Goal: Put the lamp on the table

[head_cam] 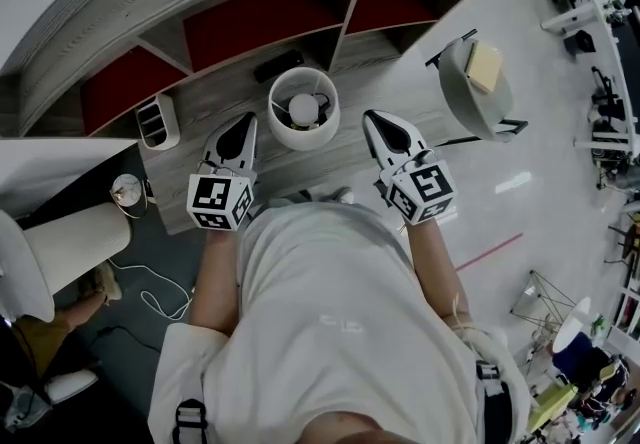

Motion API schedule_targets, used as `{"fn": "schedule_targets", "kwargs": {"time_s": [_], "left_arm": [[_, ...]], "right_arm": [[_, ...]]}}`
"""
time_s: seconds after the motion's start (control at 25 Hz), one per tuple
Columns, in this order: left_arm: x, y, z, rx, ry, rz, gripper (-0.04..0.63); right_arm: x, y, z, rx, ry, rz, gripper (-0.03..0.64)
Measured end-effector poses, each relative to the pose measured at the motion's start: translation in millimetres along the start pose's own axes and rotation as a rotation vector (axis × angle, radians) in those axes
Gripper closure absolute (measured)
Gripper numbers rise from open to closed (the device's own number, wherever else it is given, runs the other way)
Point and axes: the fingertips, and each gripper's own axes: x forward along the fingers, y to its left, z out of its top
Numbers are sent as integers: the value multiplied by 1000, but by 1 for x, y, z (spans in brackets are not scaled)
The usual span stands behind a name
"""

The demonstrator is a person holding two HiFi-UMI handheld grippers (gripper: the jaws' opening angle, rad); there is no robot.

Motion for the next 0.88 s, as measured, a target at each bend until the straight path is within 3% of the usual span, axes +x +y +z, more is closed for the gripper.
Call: {"fn": "schedule_targets", "kwargs": {"time_s": [0.28,0.88], "left_arm": [[-2,-9,19,42,-37,-21,580],[7,-21,19,38,-34,-54,580]], "right_arm": [[-5,-2,7,-4,-15,3,588],[-8,-5,8,-17,-18,-8,588]]}}
